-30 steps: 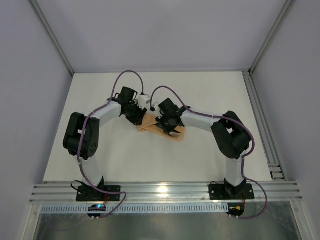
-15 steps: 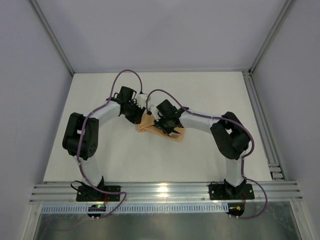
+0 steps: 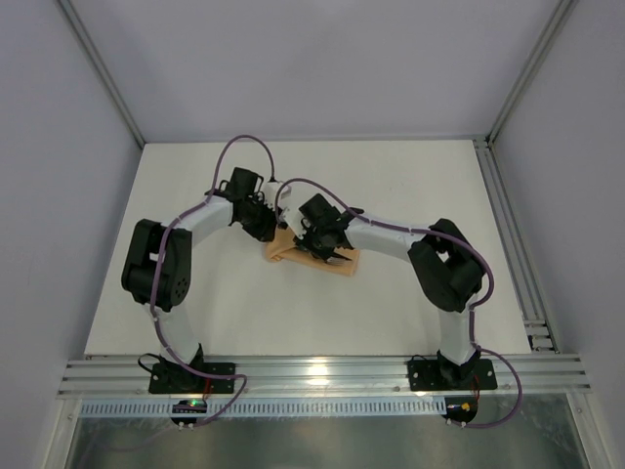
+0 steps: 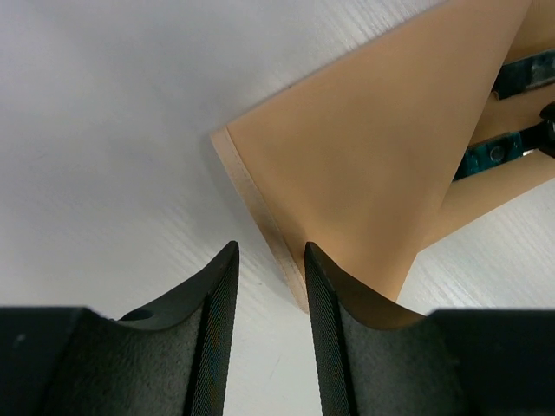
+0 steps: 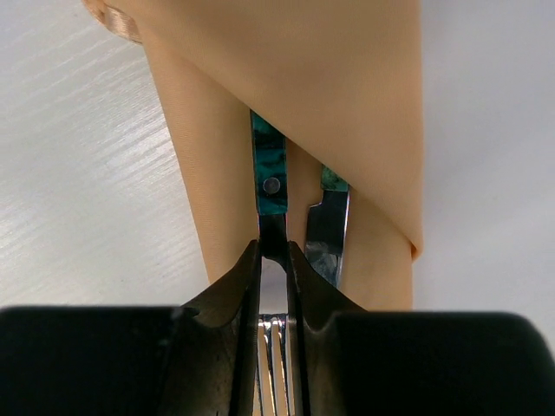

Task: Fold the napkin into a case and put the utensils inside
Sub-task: Stuff the fork into the folded napkin.

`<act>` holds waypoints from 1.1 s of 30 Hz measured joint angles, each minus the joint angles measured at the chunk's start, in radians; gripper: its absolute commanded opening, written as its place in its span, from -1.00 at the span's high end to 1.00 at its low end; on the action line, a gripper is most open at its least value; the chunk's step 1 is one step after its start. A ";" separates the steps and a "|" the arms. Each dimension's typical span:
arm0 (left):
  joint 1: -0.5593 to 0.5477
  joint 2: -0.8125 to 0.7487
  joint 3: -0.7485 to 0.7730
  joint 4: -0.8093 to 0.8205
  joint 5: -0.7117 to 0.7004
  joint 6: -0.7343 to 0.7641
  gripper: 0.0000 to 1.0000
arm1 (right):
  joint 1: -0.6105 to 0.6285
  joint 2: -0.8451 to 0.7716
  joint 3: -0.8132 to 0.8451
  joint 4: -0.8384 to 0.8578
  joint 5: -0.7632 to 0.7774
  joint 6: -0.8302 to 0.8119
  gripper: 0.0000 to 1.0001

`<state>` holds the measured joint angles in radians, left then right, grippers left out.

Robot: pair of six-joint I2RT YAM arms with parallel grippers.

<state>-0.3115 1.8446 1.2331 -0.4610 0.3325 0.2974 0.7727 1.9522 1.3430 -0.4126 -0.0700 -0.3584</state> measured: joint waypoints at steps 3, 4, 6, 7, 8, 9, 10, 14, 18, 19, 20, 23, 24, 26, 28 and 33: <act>0.010 0.024 0.023 0.001 0.015 -0.005 0.22 | 0.013 0.000 0.000 0.000 -0.006 -0.021 0.83; 0.013 0.032 0.029 0.002 0.019 -0.006 0.22 | 0.018 0.000 0.000 0.001 -0.010 -0.028 0.83; 0.021 0.043 0.034 0.008 0.029 -0.008 0.23 | 0.023 0.000 0.000 0.005 -0.019 -0.037 0.83; 0.024 0.046 0.034 0.008 0.033 -0.008 0.22 | 0.024 0.000 0.000 0.008 -0.023 -0.040 0.83; 0.025 0.047 0.034 0.008 0.037 -0.008 0.23 | 0.024 0.000 0.000 0.012 -0.026 -0.044 0.82; 0.026 0.047 0.034 0.008 0.039 -0.008 0.22 | 0.025 0.001 0.000 0.016 -0.030 -0.048 0.82; 0.026 0.047 0.034 0.008 0.043 -0.008 0.22 | 0.025 0.002 0.000 0.020 -0.032 -0.051 0.82; 0.026 0.047 0.034 0.008 0.054 -0.007 0.24 | 0.025 0.019 0.007 0.028 -0.039 -0.055 0.57; 0.026 0.047 0.034 0.008 0.055 -0.007 0.24 | 0.025 0.036 0.015 0.039 -0.036 -0.058 0.10; 0.026 0.047 0.034 0.008 0.055 -0.008 0.24 | 0.025 0.036 0.019 0.038 -0.033 -0.058 0.03; 0.026 0.047 0.034 0.008 0.055 -0.008 0.23 | 0.025 0.036 0.022 0.039 -0.027 -0.056 0.01; 0.027 0.047 0.034 0.008 0.055 -0.008 0.19 | 0.027 0.035 0.022 0.046 -0.008 -0.042 -0.07; 0.029 0.047 0.034 0.008 0.055 -0.008 0.19 | 0.028 0.030 0.019 0.047 0.002 -0.032 -0.07; 0.034 0.045 0.034 0.007 0.055 -0.008 0.18 | 0.029 0.004 0.004 0.050 0.018 -0.010 -0.09; 0.042 0.037 0.031 0.003 0.055 -0.008 0.17 | 0.029 -0.044 -0.023 0.059 0.032 0.018 -0.09; 0.053 -0.066 -0.014 -0.012 0.074 0.031 0.14 | 0.029 -0.203 -0.093 0.089 0.044 0.107 -0.10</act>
<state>-0.2581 1.7782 1.2186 -0.4732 0.4068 0.3286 0.8017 1.7493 1.2499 -0.3233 -0.0257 -0.2516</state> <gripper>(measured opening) 0.426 0.546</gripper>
